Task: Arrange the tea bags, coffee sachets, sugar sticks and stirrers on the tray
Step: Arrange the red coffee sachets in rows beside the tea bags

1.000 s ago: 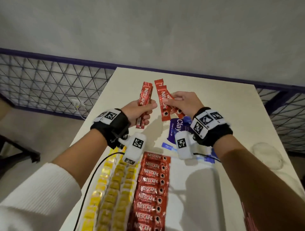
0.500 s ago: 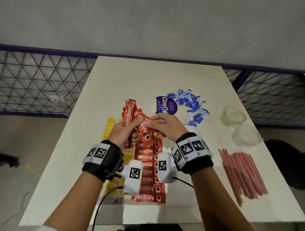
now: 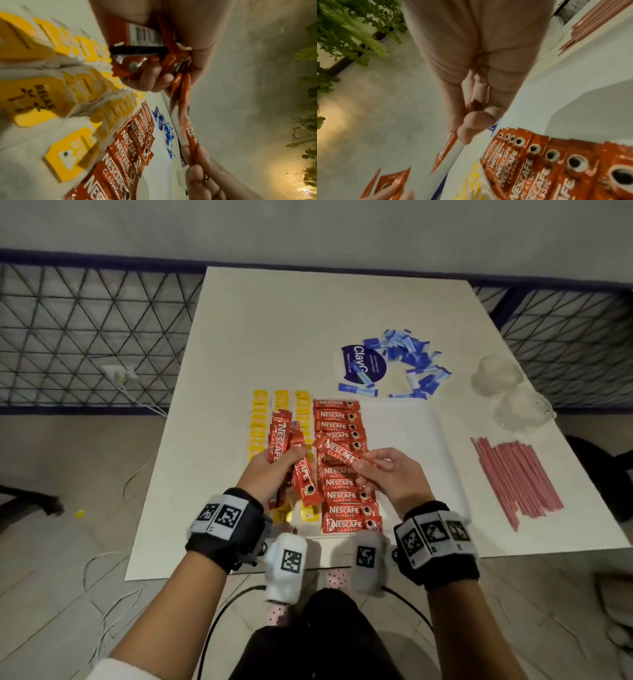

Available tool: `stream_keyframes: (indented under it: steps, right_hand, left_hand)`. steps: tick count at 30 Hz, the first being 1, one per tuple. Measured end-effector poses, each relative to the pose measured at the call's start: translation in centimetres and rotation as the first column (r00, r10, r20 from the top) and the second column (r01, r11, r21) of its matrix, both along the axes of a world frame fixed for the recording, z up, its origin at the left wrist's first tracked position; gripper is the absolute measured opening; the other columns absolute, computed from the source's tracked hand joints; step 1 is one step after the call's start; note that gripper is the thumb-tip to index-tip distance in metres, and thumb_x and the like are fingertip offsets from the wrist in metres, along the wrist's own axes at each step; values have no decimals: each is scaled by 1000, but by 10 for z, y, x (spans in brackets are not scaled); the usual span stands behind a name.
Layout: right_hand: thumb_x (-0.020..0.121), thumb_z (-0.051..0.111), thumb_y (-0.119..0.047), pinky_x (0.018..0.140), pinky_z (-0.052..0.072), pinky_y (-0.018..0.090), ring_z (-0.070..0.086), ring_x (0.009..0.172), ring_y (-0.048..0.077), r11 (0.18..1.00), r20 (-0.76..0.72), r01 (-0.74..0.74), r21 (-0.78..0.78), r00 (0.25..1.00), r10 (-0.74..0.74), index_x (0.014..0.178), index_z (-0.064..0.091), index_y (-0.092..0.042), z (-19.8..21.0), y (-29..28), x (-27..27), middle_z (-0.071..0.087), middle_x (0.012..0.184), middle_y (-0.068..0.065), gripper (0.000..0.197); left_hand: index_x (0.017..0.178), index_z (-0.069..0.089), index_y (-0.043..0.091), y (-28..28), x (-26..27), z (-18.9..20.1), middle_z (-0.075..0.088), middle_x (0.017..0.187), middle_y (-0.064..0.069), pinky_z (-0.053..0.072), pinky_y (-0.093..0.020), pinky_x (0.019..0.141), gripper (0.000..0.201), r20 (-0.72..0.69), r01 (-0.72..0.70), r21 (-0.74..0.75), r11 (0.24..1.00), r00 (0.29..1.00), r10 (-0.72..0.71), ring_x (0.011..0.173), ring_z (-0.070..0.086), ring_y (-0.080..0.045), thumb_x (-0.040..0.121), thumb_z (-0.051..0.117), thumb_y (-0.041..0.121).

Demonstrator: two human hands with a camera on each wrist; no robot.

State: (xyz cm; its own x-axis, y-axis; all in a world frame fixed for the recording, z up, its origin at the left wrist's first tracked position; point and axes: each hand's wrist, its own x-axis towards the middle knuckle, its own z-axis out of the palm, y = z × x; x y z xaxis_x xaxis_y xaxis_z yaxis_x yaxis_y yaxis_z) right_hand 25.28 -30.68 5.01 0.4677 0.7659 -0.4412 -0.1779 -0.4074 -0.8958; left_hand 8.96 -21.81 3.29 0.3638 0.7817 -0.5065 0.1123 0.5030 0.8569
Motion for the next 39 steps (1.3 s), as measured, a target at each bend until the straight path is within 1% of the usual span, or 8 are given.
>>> stream_keyframes:
  steps: [7, 12, 19, 23, 28, 31, 35, 39]
  right_hand:
    - [90, 53, -2, 74, 53, 23, 59, 68, 17, 999, 56, 46, -9, 997, -46, 88, 59, -15, -4, -9, 15, 64, 77, 8, 15]
    - [85, 61, -3, 71, 55, 23, 61, 65, 18, 996, 94, 37, -79, 995, -30, 93, 59, -10, -12, -1, 27, 65, 76, 9, 11]
    - [81, 69, -11, 87, 54, 40, 63, 69, 20, 961, 105, 4, -278, 994, 26, 90, 60, -7, -43, 17, 40, 68, 74, 9, 13]
    - [83, 66, -12, 88, 53, 42, 66, 72, 21, 958, 57, 7, -285, 998, 9, 84, 59, -11, -51, 20, 45, 70, 77, 10, 7]
    - [84, 65, -11, 87, 54, 41, 64, 66, 20, 961, 43, 22, -276, 999, -11, 81, 57, -12, -53, 25, 49, 68, 71, 9, 9]
    - [85, 65, -14, 84, 54, 37, 63, 64, 18, 951, 85, 4, -309, 996, 23, 83, 59, -11, -54, 26, 50, 67, 69, 6, 6]
    - [84, 66, -15, 62, 47, 27, 52, 56, 15, 937, 168, -11, -348, 983, 74, 87, 64, -8, -52, 26, 51, 62, 68, 5, 8]
    - [84, 67, -18, 66, 48, 27, 52, 58, 14, 927, 209, -12, -374, 973, 97, 85, 66, -12, -52, 28, 50, 62, 70, 2, 6]
  left_hand:
    - [112, 59, 18, 1, 0, 1, 70, 96, -5, 48, -45, 95, 27, 15, 11, -24, 1000, 1000, -11, 93, 66, -25, 88, 60, 30]
    - [105, 59, 17, 5, 9, 1, 70, 85, -3, 53, -36, 79, 17, 43, 5, -16, 1000, 999, -5, 77, 67, -18, 91, 55, 27]
    - [92, 57, 11, 6, 10, 6, 70, 60, 2, 52, -20, 47, 11, 35, -21, -40, 999, 999, 23, 53, 67, -11, 95, 49, 19]
    - [110, 60, 7, 7, 8, 5, 72, 81, -6, 55, -37, 76, 27, -25, -73, -39, 997, 997, 72, 74, 69, -22, 91, 55, 26]
    - [101, 62, 15, 7, 11, 0, 70, 99, -15, 47, -52, 95, 19, -54, -99, -71, 993, 994, 95, 94, 66, -35, 89, 59, 29]
    - [102, 61, 12, 6, 13, 1, 71, 92, -13, 52, -46, 87, 19, -33, -100, -73, 992, 995, 98, 84, 68, -30, 90, 57, 26]
    - [99, 58, 12, 6, 15, 1, 72, 71, -4, 56, -28, 56, 11, 23, -90, -72, 993, 996, 92, 61, 69, -18, 93, 53, 20]
    - [102, 59, 14, 7, 13, 1, 72, 77, -3, 55, -32, 67, 14, -7, -105, -56, 993, 994, 105, 69, 69, -18, 91, 55, 23]
